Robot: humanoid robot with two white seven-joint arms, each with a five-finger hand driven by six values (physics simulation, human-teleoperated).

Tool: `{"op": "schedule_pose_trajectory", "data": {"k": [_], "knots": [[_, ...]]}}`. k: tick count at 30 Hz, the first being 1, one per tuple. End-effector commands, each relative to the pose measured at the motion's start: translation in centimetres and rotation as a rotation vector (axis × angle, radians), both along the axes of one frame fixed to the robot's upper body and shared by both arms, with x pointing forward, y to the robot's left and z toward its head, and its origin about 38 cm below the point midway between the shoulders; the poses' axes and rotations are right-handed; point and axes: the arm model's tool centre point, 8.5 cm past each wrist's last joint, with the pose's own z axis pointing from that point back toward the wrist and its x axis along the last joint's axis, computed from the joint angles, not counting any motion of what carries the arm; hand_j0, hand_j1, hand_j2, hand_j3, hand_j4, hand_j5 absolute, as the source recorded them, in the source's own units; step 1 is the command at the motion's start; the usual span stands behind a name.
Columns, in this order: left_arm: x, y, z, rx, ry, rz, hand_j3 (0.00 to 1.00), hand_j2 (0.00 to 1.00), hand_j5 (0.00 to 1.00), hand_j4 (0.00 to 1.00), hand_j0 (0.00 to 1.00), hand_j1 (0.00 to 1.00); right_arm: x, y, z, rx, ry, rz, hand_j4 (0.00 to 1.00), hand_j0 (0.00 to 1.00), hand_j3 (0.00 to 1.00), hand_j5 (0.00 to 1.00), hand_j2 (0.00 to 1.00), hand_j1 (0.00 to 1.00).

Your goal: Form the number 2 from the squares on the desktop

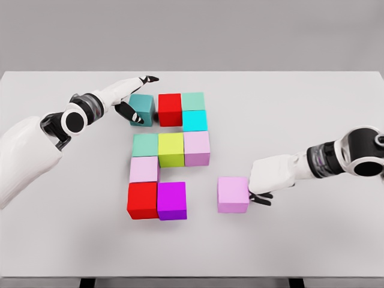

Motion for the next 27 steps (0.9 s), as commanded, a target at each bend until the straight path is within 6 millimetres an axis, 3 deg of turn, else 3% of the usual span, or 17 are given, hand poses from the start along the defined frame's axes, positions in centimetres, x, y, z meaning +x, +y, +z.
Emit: {"op": "schedule_pose_trajectory", "data": {"k": [1,27], "knots": [[0.0,0.0,0.1,0.000,-0.001,0.001,1.00,1.00,1.00,1.00,1.00,1.00,0.0,0.4,0.0,0.011,0.004,0.004,0.12,0.12,0.12,0.12,0.12,0.12],[0.3,-0.2,0.7,-0.035,-0.018,-0.015,1.00,1.00,1.00,1.00,1.00,1.00,0.0,2.4,0.3,0.039,0.000,0.042,0.12,0.12,0.12,0.12,0.12,0.12]]}}
